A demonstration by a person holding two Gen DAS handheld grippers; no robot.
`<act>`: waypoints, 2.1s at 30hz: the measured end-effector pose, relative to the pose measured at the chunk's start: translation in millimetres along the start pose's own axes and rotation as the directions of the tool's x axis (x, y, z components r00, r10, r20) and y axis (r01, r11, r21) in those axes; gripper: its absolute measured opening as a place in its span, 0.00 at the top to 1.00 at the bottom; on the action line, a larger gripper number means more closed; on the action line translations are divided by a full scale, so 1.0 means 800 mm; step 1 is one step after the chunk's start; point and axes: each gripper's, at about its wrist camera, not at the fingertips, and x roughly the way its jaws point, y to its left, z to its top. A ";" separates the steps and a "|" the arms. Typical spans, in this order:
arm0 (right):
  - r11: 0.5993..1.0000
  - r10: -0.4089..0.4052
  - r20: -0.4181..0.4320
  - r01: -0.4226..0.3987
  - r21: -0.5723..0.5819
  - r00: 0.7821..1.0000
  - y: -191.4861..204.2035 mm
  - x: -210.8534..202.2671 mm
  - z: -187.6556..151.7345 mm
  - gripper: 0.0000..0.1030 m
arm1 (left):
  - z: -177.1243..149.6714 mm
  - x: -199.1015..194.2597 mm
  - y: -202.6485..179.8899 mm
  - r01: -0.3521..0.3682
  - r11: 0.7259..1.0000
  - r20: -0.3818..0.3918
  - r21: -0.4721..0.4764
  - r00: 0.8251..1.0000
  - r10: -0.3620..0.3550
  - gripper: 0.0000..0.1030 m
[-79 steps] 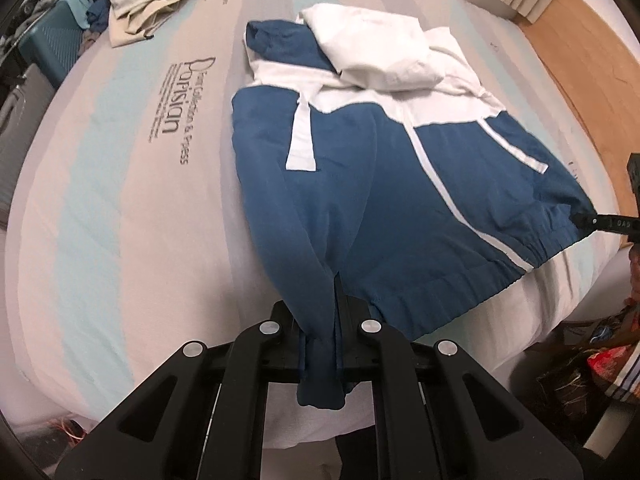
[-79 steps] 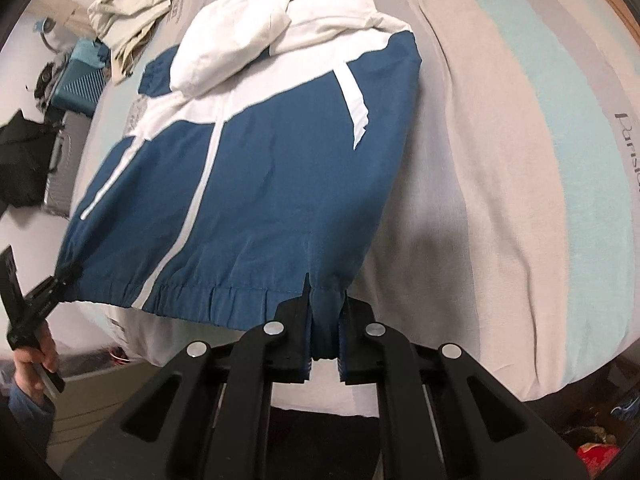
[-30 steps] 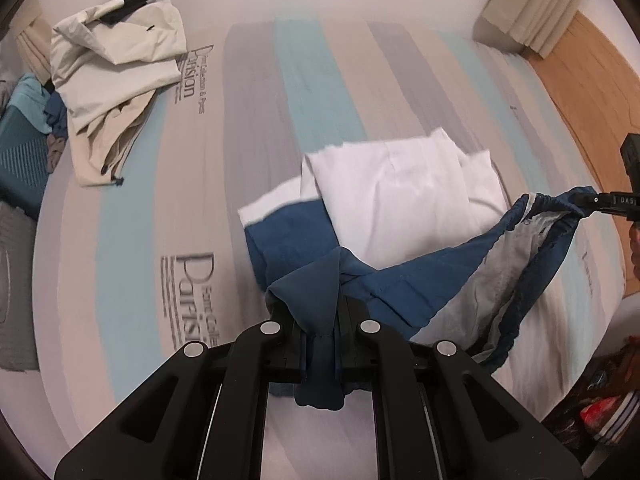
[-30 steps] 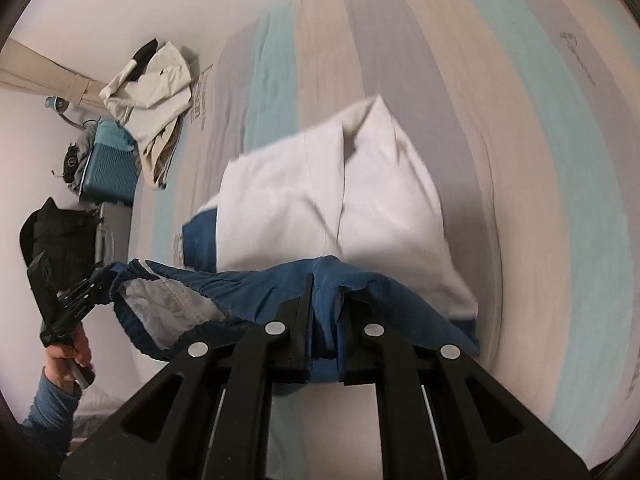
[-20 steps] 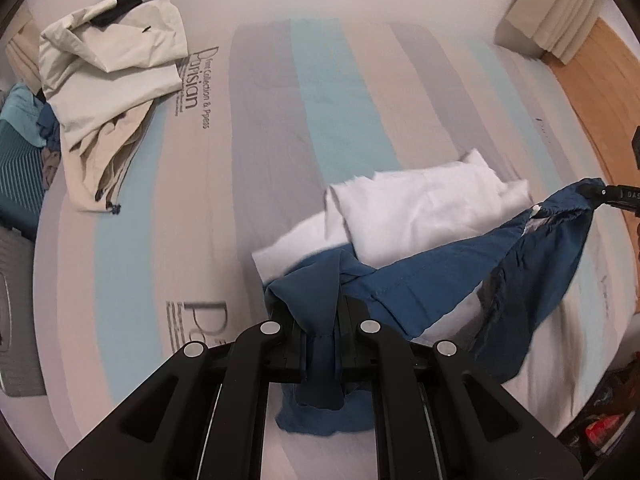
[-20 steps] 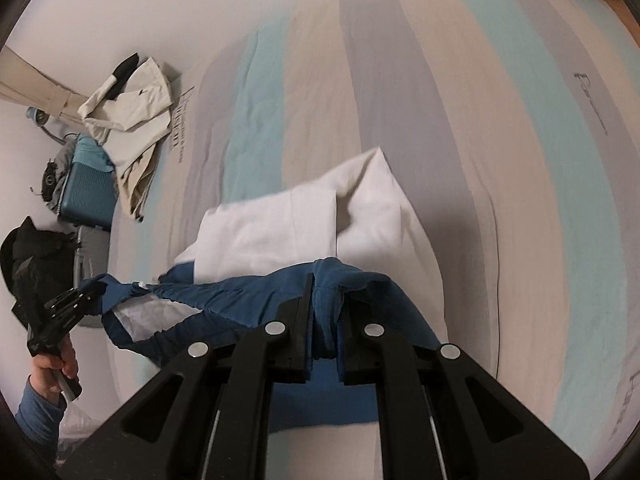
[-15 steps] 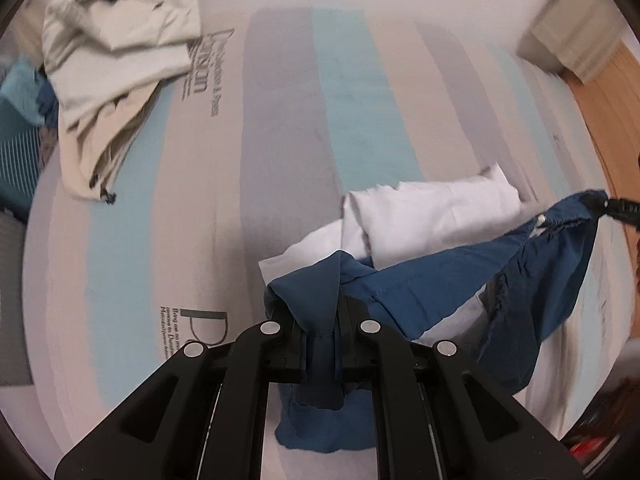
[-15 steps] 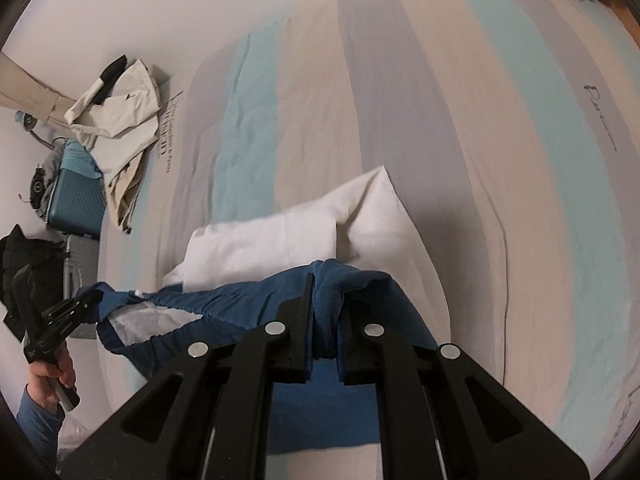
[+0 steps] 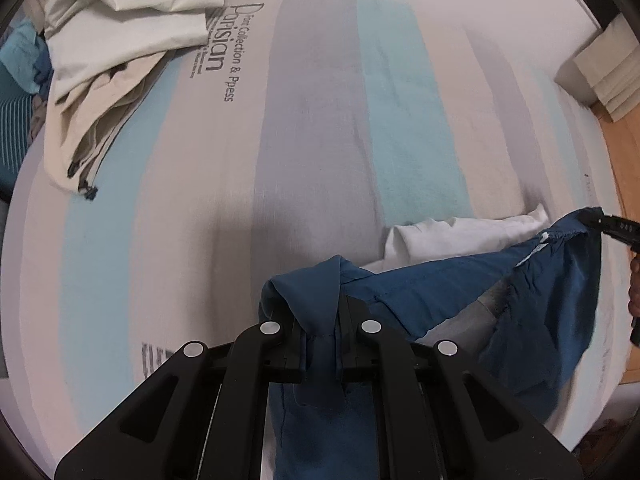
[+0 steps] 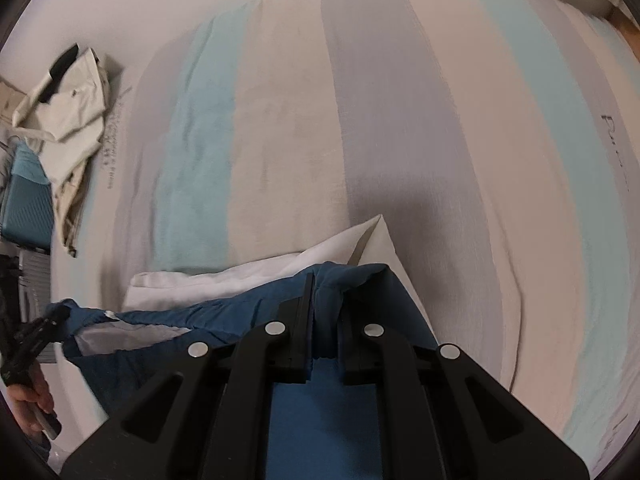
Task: Fold large clothes
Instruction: 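Lay the hem over the hood with both tools and open them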
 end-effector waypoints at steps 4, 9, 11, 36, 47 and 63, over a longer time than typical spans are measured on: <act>0.999 -0.035 -0.005 0.035 -0.025 0.999 -0.001 0.030 0.007 0.94 | 0.000 0.027 0.007 0.001 1.000 -0.012 -0.029 1.000 -0.002 0.92; 0.997 -0.064 -0.010 0.063 -0.041 0.998 -0.003 0.063 0.013 0.94 | -0.003 0.065 0.015 -0.006 0.999 -0.040 -0.047 0.999 0.004 0.91; 0.996 -0.073 -0.017 0.072 -0.051 0.997 -0.005 0.076 0.016 0.94 | -0.005 0.077 0.018 0.004 0.999 -0.048 -0.055 0.999 -0.006 0.91; 0.990 -0.113 -0.062 0.107 -0.086 0.992 -0.002 0.137 0.009 0.89 | -0.012 0.106 -0.010 -0.108 0.994 -0.039 0.032 0.993 0.109 0.83; 0.998 -0.038 -0.022 0.037 -0.052 0.999 -0.017 0.090 0.000 0.62 | -0.012 0.057 -0.027 -0.145 0.988 -0.005 0.058 0.989 0.145 0.59; 0.996 -0.025 0.092 0.032 -0.080 0.995 -0.009 -0.005 -0.022 0.42 | -0.018 0.004 -0.021 -0.123 0.992 0.037 0.006 0.992 0.123 0.42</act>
